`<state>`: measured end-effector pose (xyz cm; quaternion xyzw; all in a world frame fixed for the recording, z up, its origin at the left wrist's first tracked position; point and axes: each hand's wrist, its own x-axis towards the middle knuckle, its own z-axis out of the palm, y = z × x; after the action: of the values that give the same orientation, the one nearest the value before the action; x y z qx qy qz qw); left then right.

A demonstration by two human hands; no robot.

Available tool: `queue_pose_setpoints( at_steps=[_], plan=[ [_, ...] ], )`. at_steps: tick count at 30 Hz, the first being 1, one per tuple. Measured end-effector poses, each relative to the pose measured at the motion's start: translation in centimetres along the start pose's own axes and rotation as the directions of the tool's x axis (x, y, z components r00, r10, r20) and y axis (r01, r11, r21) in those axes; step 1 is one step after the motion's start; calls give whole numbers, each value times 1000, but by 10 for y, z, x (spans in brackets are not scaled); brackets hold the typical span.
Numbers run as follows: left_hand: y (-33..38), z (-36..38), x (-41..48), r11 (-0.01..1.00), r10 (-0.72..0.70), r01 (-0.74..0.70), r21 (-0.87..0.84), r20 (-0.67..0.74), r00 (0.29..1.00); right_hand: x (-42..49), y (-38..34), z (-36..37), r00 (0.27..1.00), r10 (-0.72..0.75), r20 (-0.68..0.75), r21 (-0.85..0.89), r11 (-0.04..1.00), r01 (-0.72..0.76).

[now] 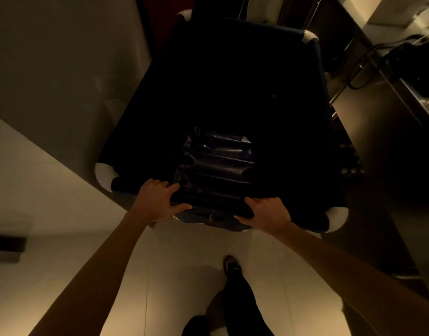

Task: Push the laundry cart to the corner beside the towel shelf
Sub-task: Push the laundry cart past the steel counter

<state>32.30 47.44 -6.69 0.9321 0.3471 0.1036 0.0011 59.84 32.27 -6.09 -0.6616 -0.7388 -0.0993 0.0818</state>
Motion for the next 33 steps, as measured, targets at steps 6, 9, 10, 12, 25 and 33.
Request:
queue_pose_setpoints(
  at_steps=[6, 9, 10, 12, 25, 33],
  plan=[
    [31, 12, 38, 999, -35, 33, -41, -49, 998, 9, 61, 9, 997, -12, 79, -10, 1000, 12],
    [42, 17, 61, 997, -59, 58, -48, -23, 998, 18, 90, 10, 994, -11, 109, -11, 1000, 13],
    [44, 19, 67, 997, -66, 66, -41, -9, 998, 23, 97, 10, 994, -13, 111, -6, 1000, 13],
    [44, 20, 81, 997, -75, 75, -29, 13, 997, 33, 108, 12, 994, -19, 111, -8, 1000, 20],
    [-28, 24, 166, 997, -68, 73, -30, 127, 990, 127, 129, 30, 991, -25, 135, 13, 1000, 23],
    [-59, 27, 211, 992, -89, 103, -69, 189, 978, 176, 141, 29, 893, 31, 449, 74, 995, -72]
  ],
)
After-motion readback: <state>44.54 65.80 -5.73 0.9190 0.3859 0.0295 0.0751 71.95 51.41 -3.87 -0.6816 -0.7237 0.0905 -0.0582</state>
